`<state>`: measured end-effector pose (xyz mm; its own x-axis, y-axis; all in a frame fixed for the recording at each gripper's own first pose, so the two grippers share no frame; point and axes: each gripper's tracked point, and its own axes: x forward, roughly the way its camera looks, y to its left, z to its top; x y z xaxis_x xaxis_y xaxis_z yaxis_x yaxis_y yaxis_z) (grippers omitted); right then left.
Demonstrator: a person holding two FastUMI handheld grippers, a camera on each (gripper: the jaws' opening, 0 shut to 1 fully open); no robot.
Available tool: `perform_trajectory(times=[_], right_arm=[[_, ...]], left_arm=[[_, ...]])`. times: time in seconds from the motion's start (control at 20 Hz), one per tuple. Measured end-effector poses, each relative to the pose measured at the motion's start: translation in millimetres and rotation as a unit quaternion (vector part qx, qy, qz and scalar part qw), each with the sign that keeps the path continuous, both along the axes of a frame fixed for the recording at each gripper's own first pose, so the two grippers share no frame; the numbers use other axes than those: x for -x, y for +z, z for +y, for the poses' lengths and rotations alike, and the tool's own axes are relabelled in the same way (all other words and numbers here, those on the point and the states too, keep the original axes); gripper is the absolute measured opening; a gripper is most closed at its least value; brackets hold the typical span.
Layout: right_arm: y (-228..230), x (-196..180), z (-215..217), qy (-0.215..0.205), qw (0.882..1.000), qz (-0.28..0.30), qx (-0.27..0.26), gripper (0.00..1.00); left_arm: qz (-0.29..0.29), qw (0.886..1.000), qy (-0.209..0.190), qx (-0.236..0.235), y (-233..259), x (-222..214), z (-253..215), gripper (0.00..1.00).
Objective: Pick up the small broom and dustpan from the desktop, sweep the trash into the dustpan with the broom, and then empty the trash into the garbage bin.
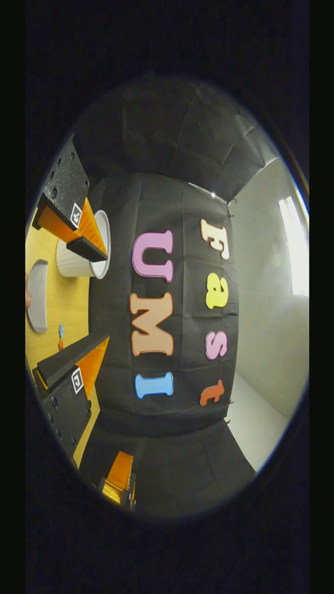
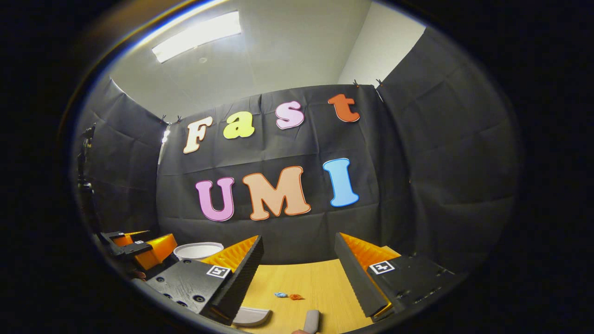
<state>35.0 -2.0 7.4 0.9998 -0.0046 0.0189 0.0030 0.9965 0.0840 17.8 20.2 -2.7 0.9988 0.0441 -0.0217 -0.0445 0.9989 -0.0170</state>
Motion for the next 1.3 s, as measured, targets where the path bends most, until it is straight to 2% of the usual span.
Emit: perform_trajectory(times=[0.65,0.9,1.15,1.3], right_arm=[[-3.8,8.1,6.2,0.006,1.000,0.010,0.012,0.92],[-20.8,13.8,-9.4,-0.011,0.998,0.039,0.041,0.92],[-57.5,22.0,-3.4,0.045,0.994,0.089,0.047,0.92],[-97.9,23.0,0.6,0.078,0.986,0.141,0.045,0.92]], left_arm=[[0.002,1.000,0.002,0.008,-2.6,12.0,6.7,0.93],[0.048,0.999,-0.010,0.001,-25.1,18.3,-8.9,0.94],[0.105,0.994,0.003,-0.029,-59.3,35.8,-20.0,0.93],[0.140,0.989,0.012,-0.043,-89.4,48.0,-21.8,0.92]])
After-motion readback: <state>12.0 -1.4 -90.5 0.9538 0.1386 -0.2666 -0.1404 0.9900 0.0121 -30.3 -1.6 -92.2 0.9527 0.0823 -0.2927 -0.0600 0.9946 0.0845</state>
